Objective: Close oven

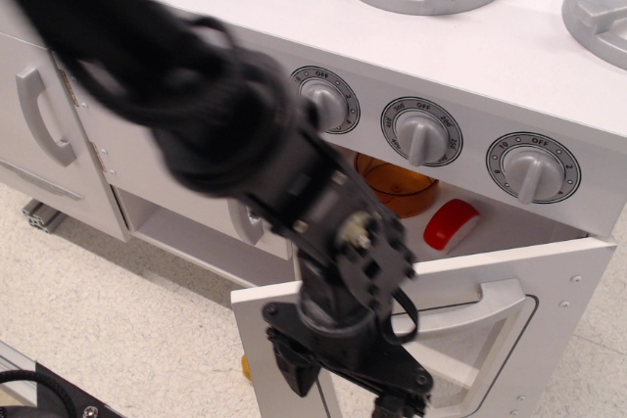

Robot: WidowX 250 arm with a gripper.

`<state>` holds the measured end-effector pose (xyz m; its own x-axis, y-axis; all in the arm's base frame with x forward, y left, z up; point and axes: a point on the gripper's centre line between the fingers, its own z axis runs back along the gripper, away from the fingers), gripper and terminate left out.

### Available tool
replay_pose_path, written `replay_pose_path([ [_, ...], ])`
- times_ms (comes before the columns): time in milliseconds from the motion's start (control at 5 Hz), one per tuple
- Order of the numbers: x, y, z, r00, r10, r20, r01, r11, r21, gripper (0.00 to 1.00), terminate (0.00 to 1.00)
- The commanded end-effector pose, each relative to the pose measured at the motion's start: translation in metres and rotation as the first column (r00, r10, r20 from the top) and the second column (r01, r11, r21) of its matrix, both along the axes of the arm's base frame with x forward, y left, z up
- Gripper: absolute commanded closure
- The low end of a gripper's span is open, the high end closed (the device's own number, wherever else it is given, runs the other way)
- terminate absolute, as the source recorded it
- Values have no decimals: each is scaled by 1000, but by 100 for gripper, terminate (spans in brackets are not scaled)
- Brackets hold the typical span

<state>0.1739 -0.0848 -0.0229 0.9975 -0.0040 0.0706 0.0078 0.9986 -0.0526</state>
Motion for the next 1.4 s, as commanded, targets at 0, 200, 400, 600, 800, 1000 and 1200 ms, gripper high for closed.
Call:
replay_pose_path([
  [0, 40, 16, -3, 993, 96, 74, -100, 994, 43, 0, 0],
  [200, 53, 23, 0, 984, 130, 122, -139, 987, 75, 0, 0],
  [400, 68, 27, 3, 972, 163, 168, -180, 979, 92, 0, 0],
  [600, 88, 34, 9, 957, 223, 185, -239, 968, 71, 0, 0],
  [800, 104, 42, 11, 943, 281, 181, -294, 954, 54, 0, 0],
  [1000, 113, 49, 10, 935, 308, 175, -322, 945, 54, 0, 0],
  [1200, 113, 51, 13, 934, 312, 177, -324, 945, 48, 0, 0],
])
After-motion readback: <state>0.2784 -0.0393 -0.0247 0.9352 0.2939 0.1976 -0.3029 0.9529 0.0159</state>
